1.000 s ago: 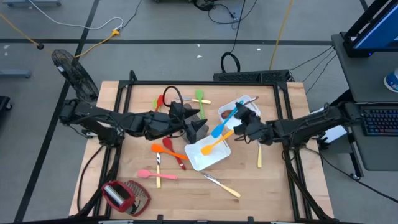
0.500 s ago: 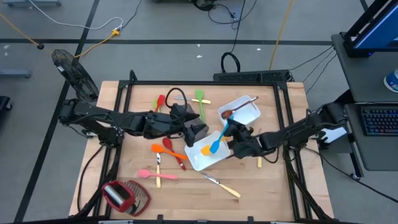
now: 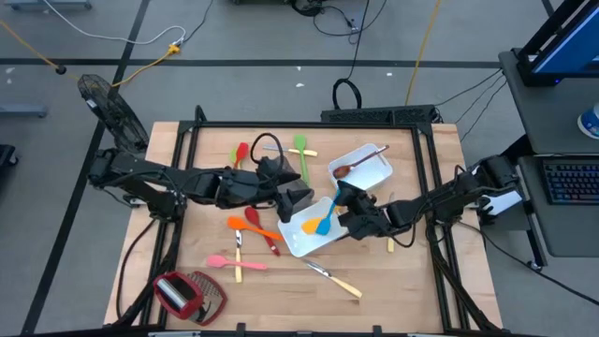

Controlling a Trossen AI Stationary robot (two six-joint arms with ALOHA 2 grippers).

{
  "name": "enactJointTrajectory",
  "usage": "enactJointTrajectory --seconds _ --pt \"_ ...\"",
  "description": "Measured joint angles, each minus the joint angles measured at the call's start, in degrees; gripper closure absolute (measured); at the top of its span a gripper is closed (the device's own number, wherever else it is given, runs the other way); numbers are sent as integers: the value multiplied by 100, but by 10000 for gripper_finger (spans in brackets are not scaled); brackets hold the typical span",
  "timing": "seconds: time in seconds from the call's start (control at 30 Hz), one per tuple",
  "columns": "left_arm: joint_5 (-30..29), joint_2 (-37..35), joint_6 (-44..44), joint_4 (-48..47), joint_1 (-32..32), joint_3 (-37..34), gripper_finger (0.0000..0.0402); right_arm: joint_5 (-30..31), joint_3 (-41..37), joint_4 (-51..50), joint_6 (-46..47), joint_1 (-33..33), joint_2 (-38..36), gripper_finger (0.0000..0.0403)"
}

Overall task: Pick & Place Kitchen Items
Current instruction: Put the blue spatula into the bottom white bin, then put the pink spatula into the bottom white bin

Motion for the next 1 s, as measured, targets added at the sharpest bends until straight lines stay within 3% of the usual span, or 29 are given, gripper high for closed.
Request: enactJointTrajectory --seconds 0.53,0.77,1.0 --pt "-11 0 6 -26 -65 0 123 38 438 231 281 -15 -174 299" --pt "130 0 6 -120 -351 0 123 51 438 241 582 -37 -828 313" --pt "625 0 -174 -204 -618 0 123 632 438 257 1339 -39 -1740 328"
